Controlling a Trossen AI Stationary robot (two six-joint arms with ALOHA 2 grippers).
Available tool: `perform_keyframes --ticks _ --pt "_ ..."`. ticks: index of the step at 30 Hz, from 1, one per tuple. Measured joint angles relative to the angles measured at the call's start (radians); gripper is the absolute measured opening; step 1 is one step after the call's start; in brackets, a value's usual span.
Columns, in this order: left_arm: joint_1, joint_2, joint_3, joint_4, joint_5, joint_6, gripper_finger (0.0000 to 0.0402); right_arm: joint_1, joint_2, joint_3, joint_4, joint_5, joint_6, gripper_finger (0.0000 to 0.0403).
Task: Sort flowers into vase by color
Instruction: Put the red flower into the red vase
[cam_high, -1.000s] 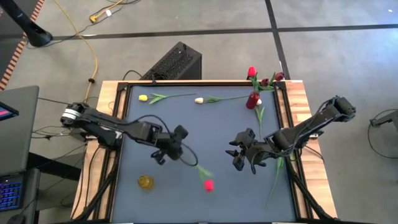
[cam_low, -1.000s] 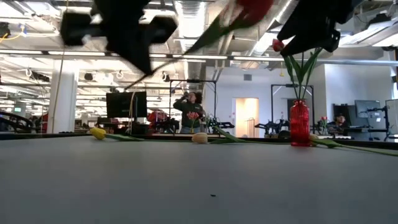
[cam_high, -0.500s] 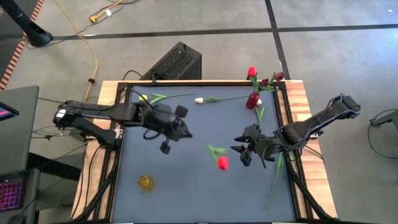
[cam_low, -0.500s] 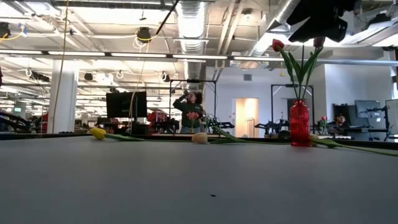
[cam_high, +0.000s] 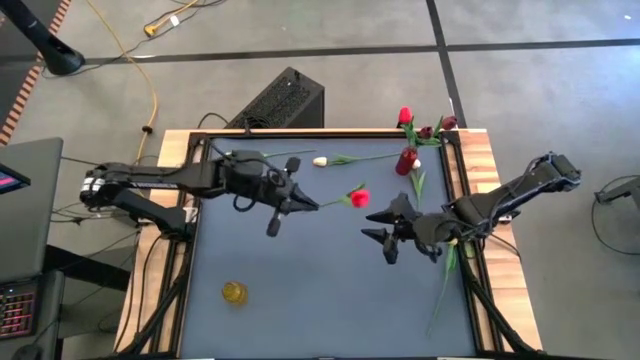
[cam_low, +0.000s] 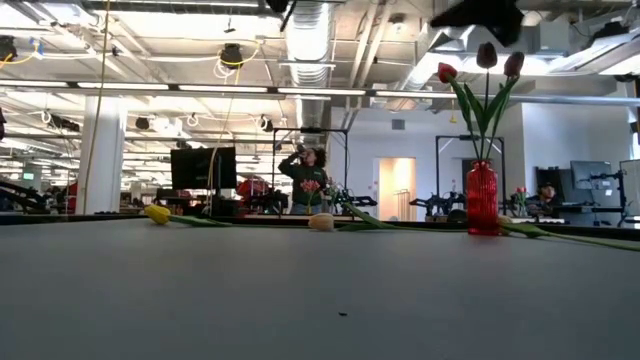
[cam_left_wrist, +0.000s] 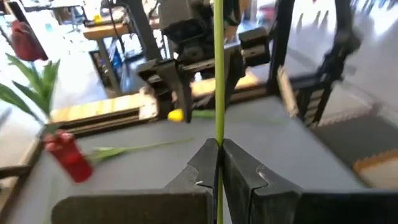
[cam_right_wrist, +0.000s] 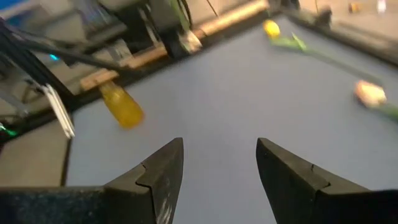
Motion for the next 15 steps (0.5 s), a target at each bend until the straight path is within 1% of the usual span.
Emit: perform_keyframes --ticks 3,8,12,15 --pt "-0.003 -0.002 -0.071 0.143 0.021 -0.082 0.0000 -0.012 0.000 0.000 0.117 0.000 -0.084 0.0227" --pt "-0.019 0.000 -0.164 0.315 -0.010 -0.190 0.0000 -0.043 0.000 0.000 0.316 0.000 -0.216 0.0227" --pt "-0.035 -0.001 -0.173 0.333 -0.038 -0.208 0.0000 -0.070 0.000 0.000 0.439 -0.011 -0.301 0.0227" --pt "-0.044 -0.001 -0.173 0.334 -0.064 -0.187 0.0000 -0.092 0.000 0.000 0.489 -0.067 -0.345 0.0227"
